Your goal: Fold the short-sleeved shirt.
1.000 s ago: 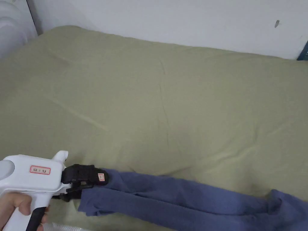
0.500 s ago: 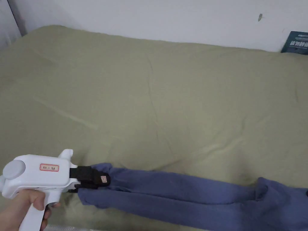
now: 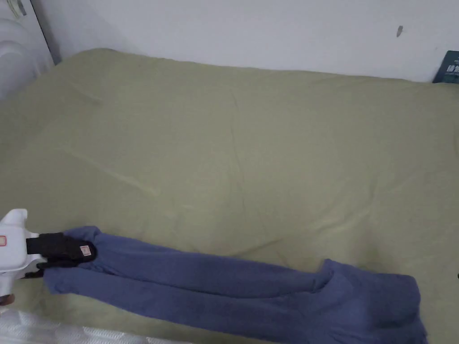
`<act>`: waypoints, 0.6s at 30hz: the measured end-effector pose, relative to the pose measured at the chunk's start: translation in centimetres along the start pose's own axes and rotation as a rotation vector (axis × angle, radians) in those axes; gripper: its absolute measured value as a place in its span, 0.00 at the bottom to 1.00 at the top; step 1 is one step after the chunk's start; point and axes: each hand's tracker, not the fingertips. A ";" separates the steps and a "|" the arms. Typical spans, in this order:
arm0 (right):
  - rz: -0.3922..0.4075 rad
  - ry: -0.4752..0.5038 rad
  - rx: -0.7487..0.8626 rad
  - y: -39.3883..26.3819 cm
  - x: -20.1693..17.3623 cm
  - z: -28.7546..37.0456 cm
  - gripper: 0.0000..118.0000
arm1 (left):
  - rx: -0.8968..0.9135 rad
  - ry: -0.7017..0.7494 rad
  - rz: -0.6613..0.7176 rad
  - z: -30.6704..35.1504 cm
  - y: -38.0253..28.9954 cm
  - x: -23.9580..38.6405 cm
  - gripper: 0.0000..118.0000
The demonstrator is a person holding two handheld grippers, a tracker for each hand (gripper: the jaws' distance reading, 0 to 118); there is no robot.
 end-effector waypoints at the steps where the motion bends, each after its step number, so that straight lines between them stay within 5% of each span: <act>1: -0.001 -0.001 -0.003 -0.1 0.0 0.0 0.01 | -0.014 0.007 -0.028 0.2 -0.2 0.8 0.06; 8: -0.030 0.003 -0.038 -1.1 1.0 0.7 0.01 | -0.035 0.116 -0.296 -0.4 -2.9 12.3 0.06; 15: -0.073 -0.005 -0.065 -1.8 2.7 1.8 0.01 | -0.130 0.208 -0.527 -8.0 -7.8 21.9 0.08; 18: -0.080 -0.021 -0.080 -2.2 3.4 1.9 0.02 | -0.191 0.234 -0.566 -13.4 -10.5 23.7 0.43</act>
